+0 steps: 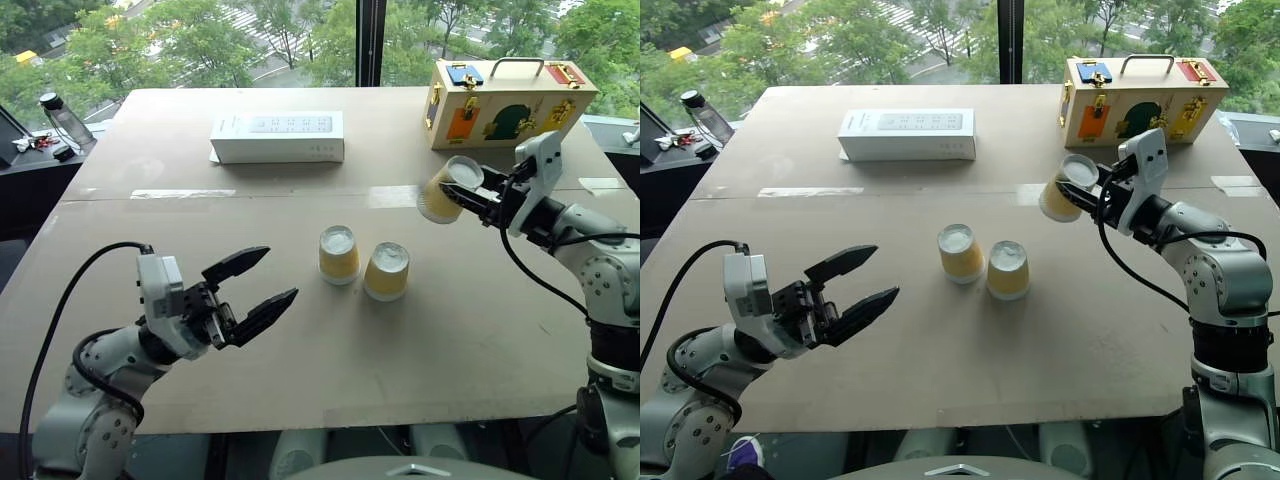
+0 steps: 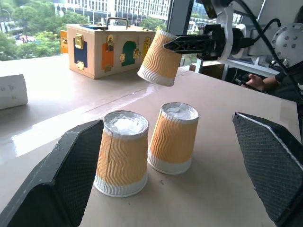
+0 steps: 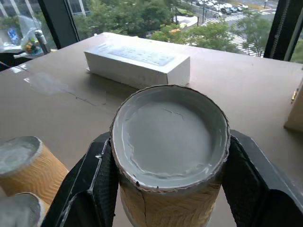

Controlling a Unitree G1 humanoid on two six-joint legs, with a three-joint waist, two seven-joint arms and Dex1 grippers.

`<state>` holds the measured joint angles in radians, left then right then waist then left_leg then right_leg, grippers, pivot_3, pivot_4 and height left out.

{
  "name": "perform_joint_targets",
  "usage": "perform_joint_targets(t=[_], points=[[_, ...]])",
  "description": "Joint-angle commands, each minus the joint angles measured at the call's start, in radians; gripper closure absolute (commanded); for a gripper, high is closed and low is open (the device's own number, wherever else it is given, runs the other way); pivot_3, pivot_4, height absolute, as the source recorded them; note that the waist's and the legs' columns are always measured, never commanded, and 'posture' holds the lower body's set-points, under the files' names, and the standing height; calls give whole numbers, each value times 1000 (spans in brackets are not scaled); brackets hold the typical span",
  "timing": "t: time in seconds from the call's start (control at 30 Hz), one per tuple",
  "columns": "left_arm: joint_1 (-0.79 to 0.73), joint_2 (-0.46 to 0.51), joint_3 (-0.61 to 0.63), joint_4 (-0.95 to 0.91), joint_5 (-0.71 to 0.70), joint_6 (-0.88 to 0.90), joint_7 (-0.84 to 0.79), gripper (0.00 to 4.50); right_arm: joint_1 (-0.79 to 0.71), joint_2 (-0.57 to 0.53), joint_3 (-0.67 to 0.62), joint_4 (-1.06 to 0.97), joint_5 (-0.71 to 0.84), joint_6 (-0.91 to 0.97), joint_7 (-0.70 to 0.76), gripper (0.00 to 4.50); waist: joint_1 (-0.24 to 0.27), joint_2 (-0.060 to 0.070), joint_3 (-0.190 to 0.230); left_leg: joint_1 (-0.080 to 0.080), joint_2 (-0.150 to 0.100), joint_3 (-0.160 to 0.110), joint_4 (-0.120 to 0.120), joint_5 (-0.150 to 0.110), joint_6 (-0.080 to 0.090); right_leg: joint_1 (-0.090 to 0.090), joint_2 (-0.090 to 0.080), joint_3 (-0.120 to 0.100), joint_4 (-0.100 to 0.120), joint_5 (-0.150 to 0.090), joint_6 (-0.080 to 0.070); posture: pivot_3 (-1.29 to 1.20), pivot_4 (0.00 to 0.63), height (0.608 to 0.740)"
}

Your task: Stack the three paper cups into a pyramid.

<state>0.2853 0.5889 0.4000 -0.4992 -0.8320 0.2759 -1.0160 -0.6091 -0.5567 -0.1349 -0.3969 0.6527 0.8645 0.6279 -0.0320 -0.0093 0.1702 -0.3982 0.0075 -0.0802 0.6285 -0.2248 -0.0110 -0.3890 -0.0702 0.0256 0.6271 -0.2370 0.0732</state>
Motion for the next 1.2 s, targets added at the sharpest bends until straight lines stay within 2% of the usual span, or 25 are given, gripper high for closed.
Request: perform_joint_targets(t=[0.03,0.2,0.67,0.7,0.8,0.9,1.0,1.1,1.2], points=[[33,30,68,37,-82,2,-106,0,-53,11,56,-99,71,106,-36,2256,1,-2,-1,0,0,-1,0,0,0,0,0,-1,0,-1,-1,0,150,740],[78,35,83,93,-53,-31,-188,0,-101,33,158,-147,83,182,-76,2256,5,-2,-1,-1,-1,0,1,0,0,0,-1,-1,0,-1,-1,0,150,740],[122,26,86,83,-51,-51,-213,0,-106,19,307,-128,-22,140,-55,2256,-1,-2,-1,-2,-1,0,0,0,0,-2,-1,0,0,-1,-1,0,150,740],[122,26,85,82,-50,-51,-213,0,-105,22,311,-124,-27,135,-53,1233,-1,-2,-1,-2,-1,0,0,0,0,-2,-1,0,0,-1,-1,0,150,740],[128,24,80,76,-50,-52,-211,0,-102,24,319,-126,-39,112,-42,51,-2,-2,-1,-2,-1,0,0,0,0,-2,-1,0,0,-1,-1,0,150,740],[134,21,74,69,-46,-49,-200,0,-92,8,298,-146,-52,87,-33,51,-2,-2,-1,-2,-1,0,0,0,0,-2,-1,0,0,-1,-1,0,150,740],[134,19,60,59,-27,-37,-164,0,-55,-33,218,-188,-28,47,2,51,1,-3,-1,-2,-1,0,0,0,0,-2,-1,0,0,-1,-1,0,150,740],[135,14,45,43,-9,-19,-113,0,63,-112,116,-249,-11,-36,79,51,12,-3,-1,-3,-1,0,0,0,0,-2,-1,0,-1,-1,-1,0,150,740],[141,17,32,41,29,-12,-70,0,242,-177,-8,-295,13,-102,149,51,20,-4,-2,-3,-1,0,0,0,0,-2,-1,-1,-1,-1,-1,0,150,740]])
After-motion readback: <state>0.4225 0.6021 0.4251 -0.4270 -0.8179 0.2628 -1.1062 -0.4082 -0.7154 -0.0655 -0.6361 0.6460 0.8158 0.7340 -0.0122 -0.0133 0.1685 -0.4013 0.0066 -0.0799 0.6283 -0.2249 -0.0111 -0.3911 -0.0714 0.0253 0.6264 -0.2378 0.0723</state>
